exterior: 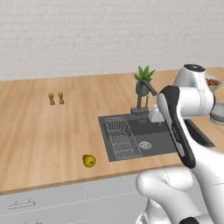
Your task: Put the colander in the sink, put the pear in the colander, and turn on the sink faucet and pour water over the colander.
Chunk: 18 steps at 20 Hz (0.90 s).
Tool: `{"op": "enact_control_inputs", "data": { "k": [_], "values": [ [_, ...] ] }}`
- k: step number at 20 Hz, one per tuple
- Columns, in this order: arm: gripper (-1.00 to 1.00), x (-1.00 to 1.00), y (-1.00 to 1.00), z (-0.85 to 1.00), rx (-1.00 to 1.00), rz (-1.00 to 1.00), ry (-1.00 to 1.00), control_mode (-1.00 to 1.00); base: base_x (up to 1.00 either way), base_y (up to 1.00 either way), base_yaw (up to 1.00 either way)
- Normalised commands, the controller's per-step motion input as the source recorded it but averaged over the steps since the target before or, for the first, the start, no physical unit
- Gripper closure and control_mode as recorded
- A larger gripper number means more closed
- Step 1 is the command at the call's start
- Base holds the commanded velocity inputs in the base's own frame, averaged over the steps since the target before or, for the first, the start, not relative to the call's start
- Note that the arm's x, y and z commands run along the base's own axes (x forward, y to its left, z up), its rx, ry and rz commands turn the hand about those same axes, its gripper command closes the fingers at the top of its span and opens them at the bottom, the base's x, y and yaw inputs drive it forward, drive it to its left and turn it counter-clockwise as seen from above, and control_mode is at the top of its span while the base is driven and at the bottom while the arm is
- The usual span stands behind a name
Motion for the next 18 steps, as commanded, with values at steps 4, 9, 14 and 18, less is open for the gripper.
{"op": "enact_control_inputs", "data": {
  "k": [4,9,14,18],
  "values": [
    [-1.0,-0.02,-0.31,-0.24,0.0,0.0,0.0,-1.0,0.0,0.0,0.0],
    [-1.0,-0.09,-0.33,-0.1,0.0,-0.03,0.0,-1.0,0.0,0.0,0.0],
    [-1.0,0.0,-0.32,-0.06,-0.06,-0.03,0.0,-1.0,0.0,0.0,0.0],
    [-1.0,0.0,-0.49,-0.05,-0.16,0.0,0.0,-1.0,0.0,0.0,0.0]
  ]
}}
